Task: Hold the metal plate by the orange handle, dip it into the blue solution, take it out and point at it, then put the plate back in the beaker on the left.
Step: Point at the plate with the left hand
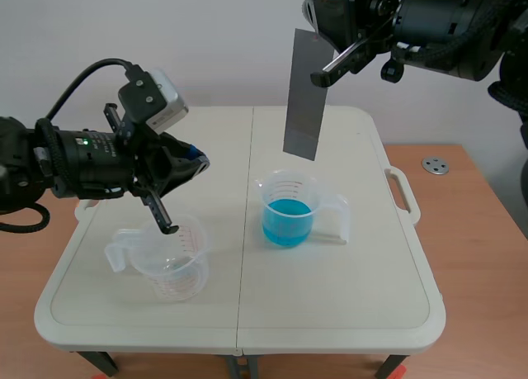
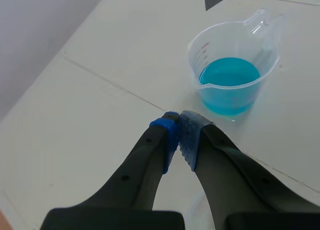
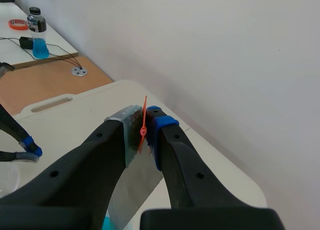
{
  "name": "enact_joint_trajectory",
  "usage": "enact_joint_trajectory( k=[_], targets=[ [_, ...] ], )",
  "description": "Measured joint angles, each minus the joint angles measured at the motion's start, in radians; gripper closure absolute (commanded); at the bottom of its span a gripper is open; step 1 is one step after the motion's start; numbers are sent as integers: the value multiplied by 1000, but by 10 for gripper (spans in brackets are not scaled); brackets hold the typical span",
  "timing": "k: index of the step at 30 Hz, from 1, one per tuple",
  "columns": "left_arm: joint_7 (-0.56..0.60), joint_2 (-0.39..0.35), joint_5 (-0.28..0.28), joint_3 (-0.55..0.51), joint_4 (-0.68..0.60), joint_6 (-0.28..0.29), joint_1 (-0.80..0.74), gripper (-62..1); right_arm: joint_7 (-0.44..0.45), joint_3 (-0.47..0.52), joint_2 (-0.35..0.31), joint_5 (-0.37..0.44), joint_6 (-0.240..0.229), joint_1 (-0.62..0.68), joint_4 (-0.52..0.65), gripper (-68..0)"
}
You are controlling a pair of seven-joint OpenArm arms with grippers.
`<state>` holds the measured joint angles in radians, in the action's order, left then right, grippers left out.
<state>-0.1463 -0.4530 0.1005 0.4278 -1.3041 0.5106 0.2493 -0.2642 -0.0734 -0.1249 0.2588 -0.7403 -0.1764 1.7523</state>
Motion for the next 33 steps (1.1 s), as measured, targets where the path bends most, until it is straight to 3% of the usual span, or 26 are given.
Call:
enact_joint_trajectory(
  k=[11,20,24,29,33],
  targets=[
    [0,85,-24,86,20,11,89,-17,0,0,0,0,0,0,0,-13],
    [-4,134,-79,129,20,8,97,-17,0,0,0,0,0,0,0,-13],
    [-3,137,-82,143,20,-41,95,-17,0,0,0,0,0,0,0,-13],
    [-4,137,-94,143,20,-50,95,-17,0,0,0,0,0,0,0,-13],
    [-4,137,-94,144,20,-91,95,-17,0,0,0,0,0,0,0,-13]
  ],
)
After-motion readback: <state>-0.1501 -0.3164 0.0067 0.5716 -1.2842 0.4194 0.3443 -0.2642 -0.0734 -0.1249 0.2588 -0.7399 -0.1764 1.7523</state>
